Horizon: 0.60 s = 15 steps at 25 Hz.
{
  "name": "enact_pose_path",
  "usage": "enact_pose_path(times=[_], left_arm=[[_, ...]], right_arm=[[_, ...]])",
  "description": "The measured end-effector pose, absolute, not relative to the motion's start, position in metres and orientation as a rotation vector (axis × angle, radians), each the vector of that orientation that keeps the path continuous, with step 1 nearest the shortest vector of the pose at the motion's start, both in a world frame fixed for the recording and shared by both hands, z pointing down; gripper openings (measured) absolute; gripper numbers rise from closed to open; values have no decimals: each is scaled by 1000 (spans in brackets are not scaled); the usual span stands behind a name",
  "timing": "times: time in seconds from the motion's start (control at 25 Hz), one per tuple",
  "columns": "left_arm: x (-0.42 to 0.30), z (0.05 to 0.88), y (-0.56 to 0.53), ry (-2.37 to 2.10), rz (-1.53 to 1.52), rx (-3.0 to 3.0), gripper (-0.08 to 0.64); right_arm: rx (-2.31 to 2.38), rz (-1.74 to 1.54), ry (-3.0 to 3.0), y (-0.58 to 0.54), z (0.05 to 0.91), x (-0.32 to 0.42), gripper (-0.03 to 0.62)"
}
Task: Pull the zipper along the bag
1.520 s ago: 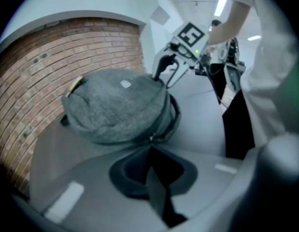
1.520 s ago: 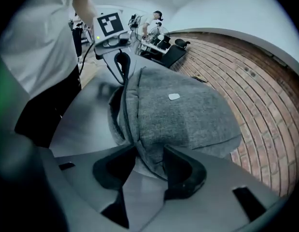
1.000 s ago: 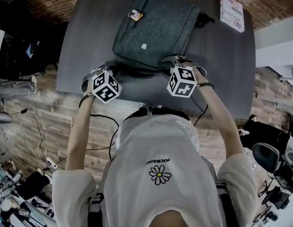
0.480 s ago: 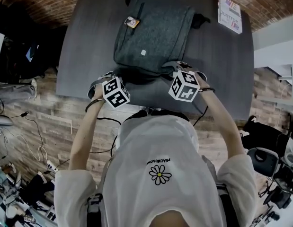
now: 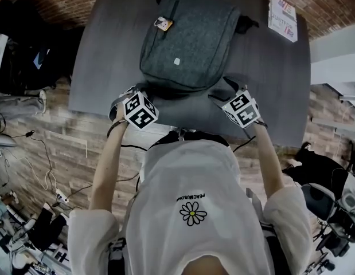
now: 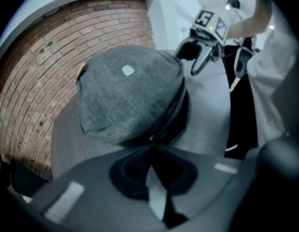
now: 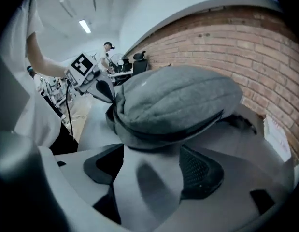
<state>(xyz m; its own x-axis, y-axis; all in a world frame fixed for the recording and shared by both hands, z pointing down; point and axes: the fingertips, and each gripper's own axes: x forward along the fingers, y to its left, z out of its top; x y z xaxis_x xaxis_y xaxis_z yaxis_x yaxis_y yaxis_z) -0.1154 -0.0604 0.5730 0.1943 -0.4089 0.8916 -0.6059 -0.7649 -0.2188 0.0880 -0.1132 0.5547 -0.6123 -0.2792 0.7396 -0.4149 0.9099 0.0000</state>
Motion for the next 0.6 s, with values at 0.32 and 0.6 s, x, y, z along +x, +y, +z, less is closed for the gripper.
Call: enact_pose_path(times=[0.32, 0.6], left_arm=[[-110, 568, -56, -1070, 1543, 2233, 12], [-73, 567, -33, -953, 1373, 2217, 18]], right_arm=[[435, 268, -2239, -99, 572, 56, 270], [406, 239, -2217, -88, 574, 54, 258]])
